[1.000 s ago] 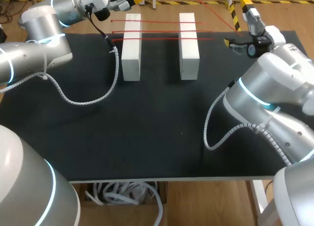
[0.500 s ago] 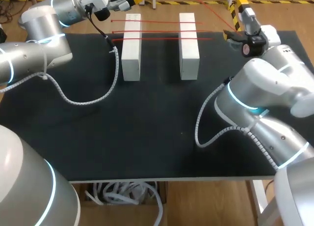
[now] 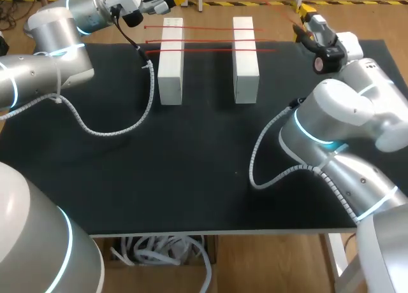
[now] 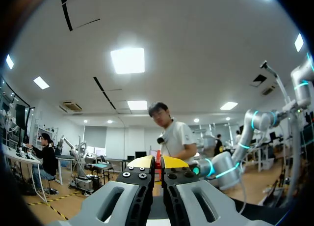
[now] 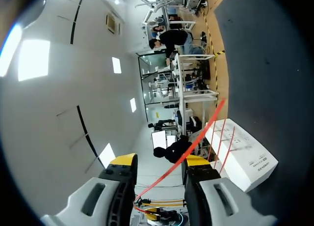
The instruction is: Grab the tape and strap the tape.
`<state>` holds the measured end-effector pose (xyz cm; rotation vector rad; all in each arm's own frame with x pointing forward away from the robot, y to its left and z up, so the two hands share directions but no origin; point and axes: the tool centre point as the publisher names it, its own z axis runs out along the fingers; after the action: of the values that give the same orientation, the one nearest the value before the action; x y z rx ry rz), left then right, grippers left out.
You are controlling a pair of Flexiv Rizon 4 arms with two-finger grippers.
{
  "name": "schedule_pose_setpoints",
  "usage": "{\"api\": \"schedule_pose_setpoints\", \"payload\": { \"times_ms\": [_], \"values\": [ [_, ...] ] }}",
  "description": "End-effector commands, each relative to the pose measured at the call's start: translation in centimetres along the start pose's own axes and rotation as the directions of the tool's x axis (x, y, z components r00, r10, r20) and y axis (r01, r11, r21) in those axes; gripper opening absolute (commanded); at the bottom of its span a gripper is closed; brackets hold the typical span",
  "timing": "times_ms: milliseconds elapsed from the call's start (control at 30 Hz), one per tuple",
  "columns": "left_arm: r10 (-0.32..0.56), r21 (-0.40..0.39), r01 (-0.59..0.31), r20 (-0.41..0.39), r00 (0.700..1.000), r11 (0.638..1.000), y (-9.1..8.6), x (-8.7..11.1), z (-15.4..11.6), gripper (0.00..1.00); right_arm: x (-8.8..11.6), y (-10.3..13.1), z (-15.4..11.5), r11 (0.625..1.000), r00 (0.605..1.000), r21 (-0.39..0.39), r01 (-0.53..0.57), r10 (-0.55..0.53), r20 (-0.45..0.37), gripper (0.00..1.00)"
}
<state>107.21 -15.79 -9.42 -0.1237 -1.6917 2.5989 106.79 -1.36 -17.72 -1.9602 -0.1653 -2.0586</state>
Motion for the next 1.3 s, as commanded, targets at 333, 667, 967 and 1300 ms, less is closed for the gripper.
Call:
{"api": "schedule_pose_setpoints", "payload": {
  "times_ms": [333,667,967,1300],
  "values": [
    [0.001,0.002,-0.001,-0.003,1.000,1.000,0.1,-0.1,0.0,0.00,-0.9,1.0,-1.8,1.000,1.000,0.015,0.016,-0.016,0.026,0.29],
    [0.001,0.002,-0.001,-0.003,1.000,1.000,0.1,-0.1,0.0,0.00,-0.9,1.4,-1.9,1.000,1.000,0.000,0.017,-0.017,0.024,0.31],
    [0.001,0.002,-0.001,-0.003,1.000,1.000,0.1,-0.1,0.0,0.00,-0.9,1.5,-2.0,1.000,1.000,-0.014,0.004,-0.004,0.013,0.34],
    [0.001,0.002,-0.001,-0.003,1.000,1.000,0.1,-0.1,0.0,0.00,-1.0,1.7,-1.8,1.000,1.000,-0.024,-0.002,0.003,0.004,0.33]
  ]
}}
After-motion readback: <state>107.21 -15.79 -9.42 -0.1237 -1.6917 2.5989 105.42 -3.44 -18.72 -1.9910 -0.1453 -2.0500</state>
